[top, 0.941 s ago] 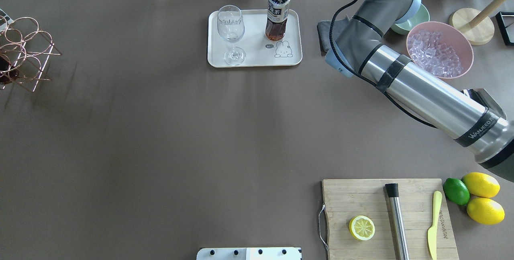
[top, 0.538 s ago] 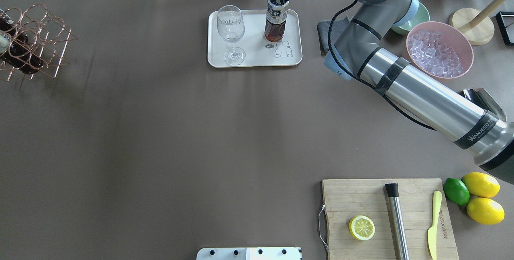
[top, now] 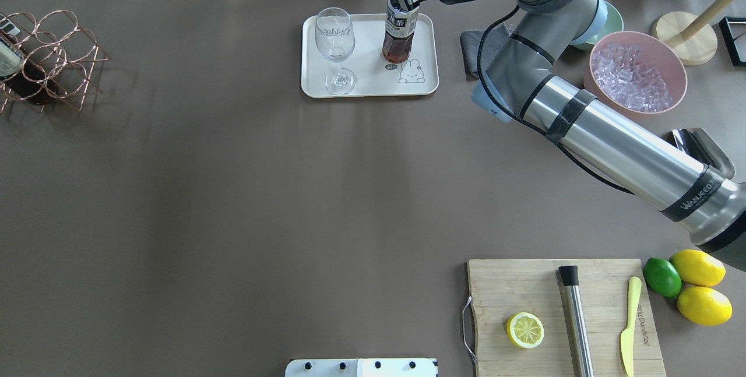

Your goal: Take tea from basket to plate

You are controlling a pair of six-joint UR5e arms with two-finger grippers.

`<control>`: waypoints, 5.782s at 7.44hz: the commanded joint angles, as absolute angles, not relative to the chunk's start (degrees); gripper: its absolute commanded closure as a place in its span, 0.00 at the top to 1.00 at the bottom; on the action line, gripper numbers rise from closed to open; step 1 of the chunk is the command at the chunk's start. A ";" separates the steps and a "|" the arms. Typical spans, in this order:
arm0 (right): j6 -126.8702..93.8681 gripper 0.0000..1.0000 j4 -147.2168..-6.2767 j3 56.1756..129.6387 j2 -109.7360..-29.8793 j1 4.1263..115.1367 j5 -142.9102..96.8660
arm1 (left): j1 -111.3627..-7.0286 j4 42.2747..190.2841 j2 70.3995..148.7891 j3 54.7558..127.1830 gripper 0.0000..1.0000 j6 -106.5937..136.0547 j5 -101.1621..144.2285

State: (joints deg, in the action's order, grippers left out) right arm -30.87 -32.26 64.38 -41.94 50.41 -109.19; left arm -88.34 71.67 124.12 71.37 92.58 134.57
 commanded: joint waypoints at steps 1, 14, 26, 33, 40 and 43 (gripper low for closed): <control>-31.38 0.84 -32.17 65.13 -42.01 50.36 -109.16 | -87.02 72.25 124.72 71.28 0.00 93.25 133.95; -30.59 0.99 -58.87 103.33 -61.50 62.11 -125.29 | -88.59 69.27 118.56 86.73 0.98 90.09 131.66; -4.06 1.00 -82.18 106.55 -94.83 83.65 -132.45 | -90.07 73.61 84.23 110.14 0.98 35.80 131.84; 2.20 1.00 -99.05 98.44 -88.77 88.51 -131.93 | -89.91 95.14 81.66 98.72 0.98 32.37 131.92; 1.93 1.00 -98.70 98.61 -89.03 88.42 -132.10 | -90.17 95.45 81.13 98.61 0.98 11.45 137.53; 2.19 1.00 -98.53 98.35 -89.12 88.42 -132.19 | -90.96 87.50 80.60 102.72 0.98 9.58 139.66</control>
